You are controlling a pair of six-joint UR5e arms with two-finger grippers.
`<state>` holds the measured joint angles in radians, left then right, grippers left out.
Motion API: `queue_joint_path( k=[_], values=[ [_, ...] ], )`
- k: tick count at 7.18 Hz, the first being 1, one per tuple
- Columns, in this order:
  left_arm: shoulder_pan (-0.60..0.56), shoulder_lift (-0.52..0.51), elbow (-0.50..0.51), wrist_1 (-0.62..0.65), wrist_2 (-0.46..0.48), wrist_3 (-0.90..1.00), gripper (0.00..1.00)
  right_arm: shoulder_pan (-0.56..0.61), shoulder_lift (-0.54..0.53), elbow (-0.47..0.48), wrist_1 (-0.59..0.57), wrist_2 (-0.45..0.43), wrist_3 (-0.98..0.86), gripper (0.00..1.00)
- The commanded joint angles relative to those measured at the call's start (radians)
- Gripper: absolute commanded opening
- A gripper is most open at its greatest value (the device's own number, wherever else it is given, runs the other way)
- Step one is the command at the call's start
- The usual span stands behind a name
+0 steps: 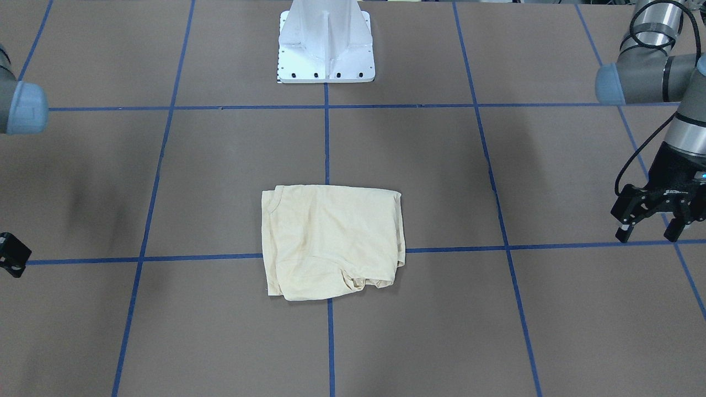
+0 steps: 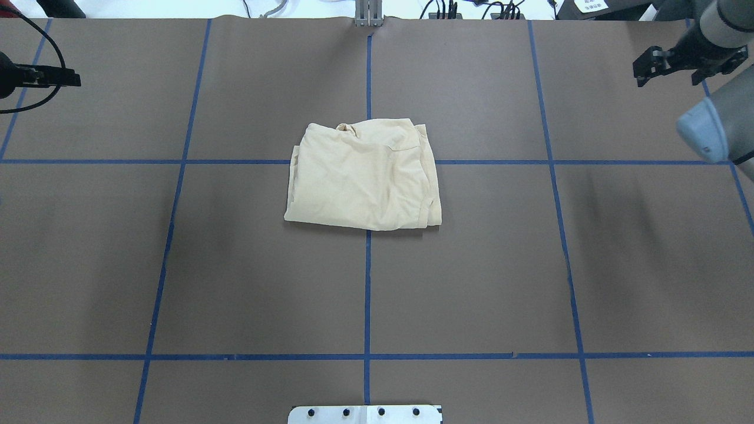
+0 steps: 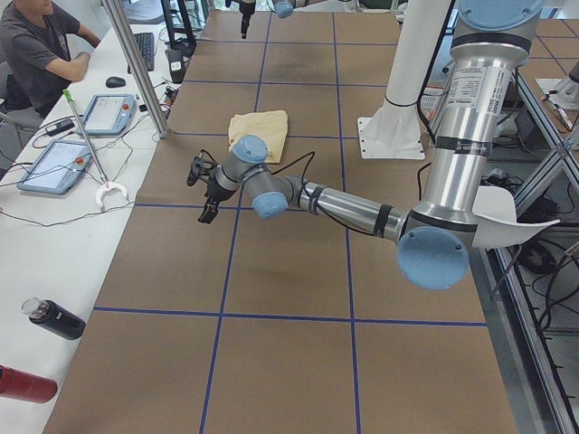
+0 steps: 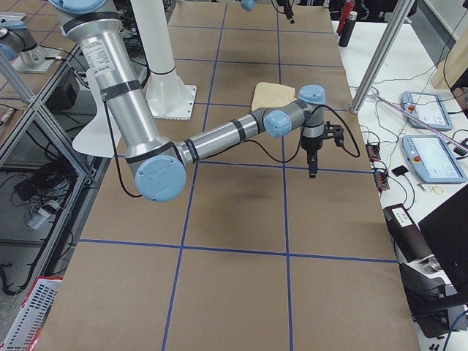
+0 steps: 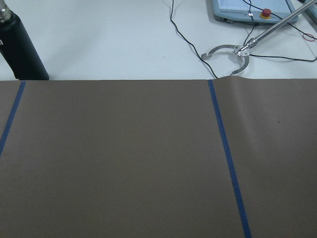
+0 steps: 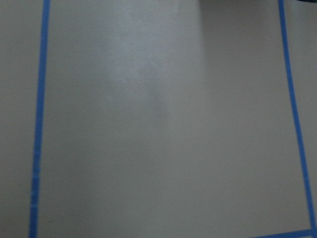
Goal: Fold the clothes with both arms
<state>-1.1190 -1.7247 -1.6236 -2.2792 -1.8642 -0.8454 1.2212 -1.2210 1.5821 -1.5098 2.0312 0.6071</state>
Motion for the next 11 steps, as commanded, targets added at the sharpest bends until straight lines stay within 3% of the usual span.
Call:
queue_joint_path(
  k=[1, 2, 3, 5, 6, 8, 11],
  values=[
    [-0.016, 0.036, 0.021, 0.044, -0.035, 0.125, 1.00, 0.174, -0.124, -0.007, -0.024, 0.084, -0.335, 1.00],
    [-0.110, 0.069, 0.022, 0.093, -0.087, 0.367, 1.00, 0.210, -0.143, -0.005, -0.067, 0.116, -0.378, 1.00],
    [-0.221, 0.065, 0.013, 0.233, -0.131, 0.620, 1.00, 0.233, -0.172, -0.001, -0.082, 0.177, -0.382, 1.00],
    [-0.355, 0.039, 0.013, 0.461, -0.138, 1.011, 1.00, 0.302, -0.256, 0.015, -0.075, 0.289, -0.450, 1.00],
    [-0.373, 0.039, 0.011, 0.522, -0.170, 1.032, 1.00, 0.316, -0.320, 0.063, -0.075, 0.278, -0.539, 1.00],
    [-0.384, 0.057, 0.011, 0.657, -0.413, 1.033, 1.00, 0.316, -0.383, 0.104, -0.082, 0.293, -0.547, 1.00],
    [-0.403, 0.067, 0.007, 0.831, -0.432, 1.034, 1.00, 0.316, -0.396, 0.092, -0.093, 0.299, -0.544, 1.00]
  ],
)
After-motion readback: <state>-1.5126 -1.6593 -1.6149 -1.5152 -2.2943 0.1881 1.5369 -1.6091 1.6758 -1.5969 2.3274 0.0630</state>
